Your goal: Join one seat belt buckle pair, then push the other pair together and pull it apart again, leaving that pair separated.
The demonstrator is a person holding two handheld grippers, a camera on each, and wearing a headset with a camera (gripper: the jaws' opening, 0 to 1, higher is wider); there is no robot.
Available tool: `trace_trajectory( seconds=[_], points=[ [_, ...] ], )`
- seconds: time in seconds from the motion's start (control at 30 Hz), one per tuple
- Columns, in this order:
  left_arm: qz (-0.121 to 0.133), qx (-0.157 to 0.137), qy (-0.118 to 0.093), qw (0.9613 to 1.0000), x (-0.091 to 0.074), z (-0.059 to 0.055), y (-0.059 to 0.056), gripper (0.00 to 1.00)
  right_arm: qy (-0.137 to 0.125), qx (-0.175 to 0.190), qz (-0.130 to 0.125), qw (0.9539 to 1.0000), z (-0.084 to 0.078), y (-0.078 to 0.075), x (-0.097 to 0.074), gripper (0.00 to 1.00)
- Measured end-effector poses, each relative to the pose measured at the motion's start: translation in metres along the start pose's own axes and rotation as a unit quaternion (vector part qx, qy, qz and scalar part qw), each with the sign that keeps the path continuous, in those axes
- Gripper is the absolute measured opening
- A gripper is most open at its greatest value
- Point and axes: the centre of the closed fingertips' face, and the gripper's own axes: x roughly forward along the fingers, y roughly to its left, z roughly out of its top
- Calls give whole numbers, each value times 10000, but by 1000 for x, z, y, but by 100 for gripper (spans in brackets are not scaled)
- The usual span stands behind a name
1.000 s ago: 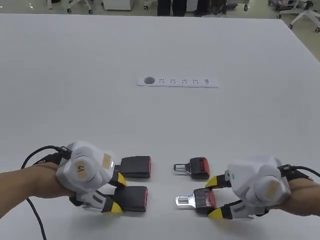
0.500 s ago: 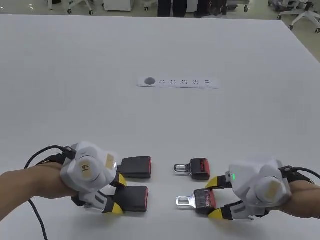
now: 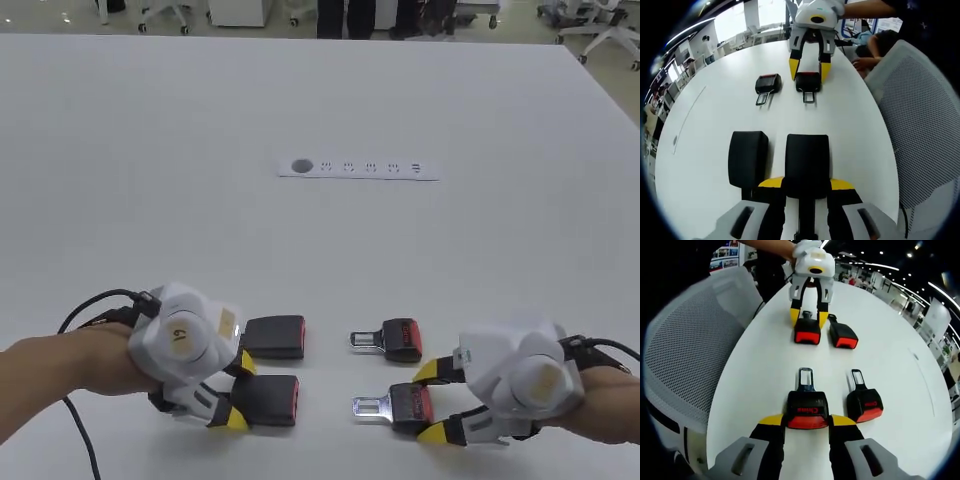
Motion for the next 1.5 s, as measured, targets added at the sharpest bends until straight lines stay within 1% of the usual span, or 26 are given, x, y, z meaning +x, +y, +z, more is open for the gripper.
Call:
trace_trajectory(
  seconds=[0.13, 0.4, 0.53, 0.77, 0.83, 1.33, 1.5],
  points=[
    [-4, -14, 43, 10000, 0, -1, 1, 32, 7, 36, -13, 10000, 2, 1, 0, 30],
    [-21, -23, 93, 10000, -1, -1, 1, 32, 30, -28, -40, 10000, 5, 2, 0, 30],
    [-22, -36, 110, 9999, 0, -1, 1, 32, 17, -6, -47, 10000, 8, 2, 2, 30],
    [-33, -31, 137, 9999, -1, 0, 1, 32, 7, 19, -50, 10000, 13, -1, 8, 30],
    [-38, -26, 150, 9999, 0, -2, 2, 32, -6, 28, -45, 10000, 13, -3, 12, 30],
    [-37, -54, 169, 9998, 1, -3, 3, 32, -55, 77, -36, 9999, 27, -2, 26, 30],
    [-37, -69, 175, 9998, 1, -2, 2, 32, -64, 66, -19, 10000, 32, -2, 28, 31]
  ],
)
